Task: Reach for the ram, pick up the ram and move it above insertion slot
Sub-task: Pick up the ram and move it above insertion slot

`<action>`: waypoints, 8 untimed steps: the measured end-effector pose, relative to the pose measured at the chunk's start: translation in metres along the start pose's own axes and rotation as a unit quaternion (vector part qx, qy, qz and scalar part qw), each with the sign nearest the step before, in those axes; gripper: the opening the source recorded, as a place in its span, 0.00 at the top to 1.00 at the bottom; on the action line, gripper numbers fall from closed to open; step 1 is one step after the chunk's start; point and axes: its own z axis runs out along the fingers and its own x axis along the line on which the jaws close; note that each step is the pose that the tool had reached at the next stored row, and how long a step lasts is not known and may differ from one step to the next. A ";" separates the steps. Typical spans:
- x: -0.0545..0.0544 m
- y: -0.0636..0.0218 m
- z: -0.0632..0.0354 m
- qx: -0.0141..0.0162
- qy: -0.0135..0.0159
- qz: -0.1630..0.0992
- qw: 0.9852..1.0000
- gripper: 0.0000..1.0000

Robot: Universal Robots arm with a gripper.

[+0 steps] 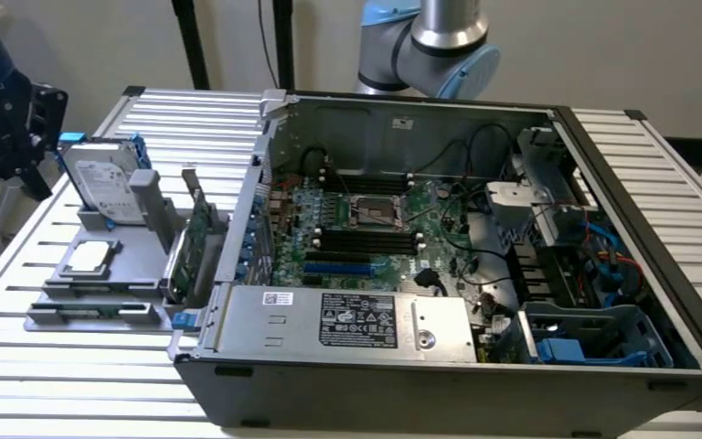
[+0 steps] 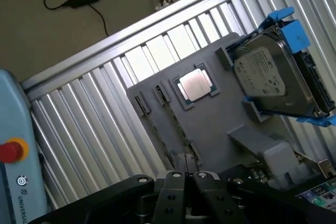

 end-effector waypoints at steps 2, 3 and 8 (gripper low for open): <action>0.000 0.0000 0.0000 0.000 0.001 -0.018 1.000 0.89; 0.000 0.0000 0.0000 0.000 0.001 -0.027 1.000 0.89; 0.000 0.0000 0.0000 0.000 0.003 -0.073 0.997 0.89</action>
